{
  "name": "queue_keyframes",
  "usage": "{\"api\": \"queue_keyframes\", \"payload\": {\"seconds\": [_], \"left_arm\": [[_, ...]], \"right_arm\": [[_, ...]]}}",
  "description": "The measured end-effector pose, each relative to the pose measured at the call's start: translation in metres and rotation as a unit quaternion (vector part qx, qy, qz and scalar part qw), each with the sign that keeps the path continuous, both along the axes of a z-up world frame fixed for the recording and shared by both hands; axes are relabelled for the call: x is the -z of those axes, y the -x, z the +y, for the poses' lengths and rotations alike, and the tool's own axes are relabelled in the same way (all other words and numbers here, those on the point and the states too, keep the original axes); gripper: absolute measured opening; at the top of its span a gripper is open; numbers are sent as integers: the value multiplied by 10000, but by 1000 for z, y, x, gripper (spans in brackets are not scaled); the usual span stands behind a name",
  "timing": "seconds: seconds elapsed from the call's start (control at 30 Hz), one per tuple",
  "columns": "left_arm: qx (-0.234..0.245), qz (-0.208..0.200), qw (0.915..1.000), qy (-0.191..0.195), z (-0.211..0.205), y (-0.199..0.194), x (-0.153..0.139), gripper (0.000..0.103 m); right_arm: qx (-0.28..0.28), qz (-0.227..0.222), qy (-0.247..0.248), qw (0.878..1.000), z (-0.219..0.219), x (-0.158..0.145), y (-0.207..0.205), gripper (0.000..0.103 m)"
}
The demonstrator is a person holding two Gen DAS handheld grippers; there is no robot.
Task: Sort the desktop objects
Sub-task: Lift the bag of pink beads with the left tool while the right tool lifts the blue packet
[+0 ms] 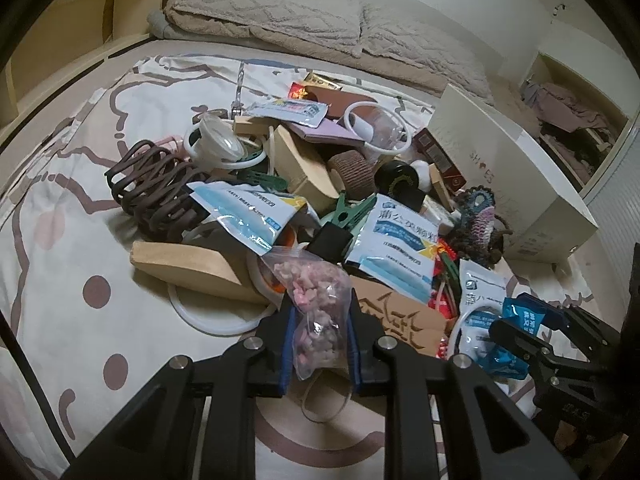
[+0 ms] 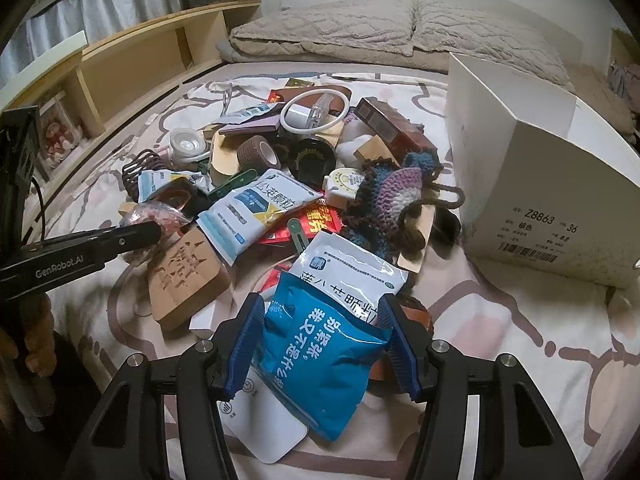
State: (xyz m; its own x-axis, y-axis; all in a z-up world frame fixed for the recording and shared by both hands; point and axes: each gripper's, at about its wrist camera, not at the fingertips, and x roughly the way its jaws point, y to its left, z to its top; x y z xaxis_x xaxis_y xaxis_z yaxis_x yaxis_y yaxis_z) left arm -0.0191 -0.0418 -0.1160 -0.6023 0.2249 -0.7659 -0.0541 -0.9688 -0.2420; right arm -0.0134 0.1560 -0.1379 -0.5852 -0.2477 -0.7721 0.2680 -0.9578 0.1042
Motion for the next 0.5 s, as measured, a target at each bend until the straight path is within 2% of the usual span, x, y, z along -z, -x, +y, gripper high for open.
{"api": "queue_keyframes", "payload": {"seconds": [0.5], "left_arm": [[279,383,9987,-181,14,-8,-17,21]], "right_arm": [[104,143,279,9995,6,-12,0,58]]}}
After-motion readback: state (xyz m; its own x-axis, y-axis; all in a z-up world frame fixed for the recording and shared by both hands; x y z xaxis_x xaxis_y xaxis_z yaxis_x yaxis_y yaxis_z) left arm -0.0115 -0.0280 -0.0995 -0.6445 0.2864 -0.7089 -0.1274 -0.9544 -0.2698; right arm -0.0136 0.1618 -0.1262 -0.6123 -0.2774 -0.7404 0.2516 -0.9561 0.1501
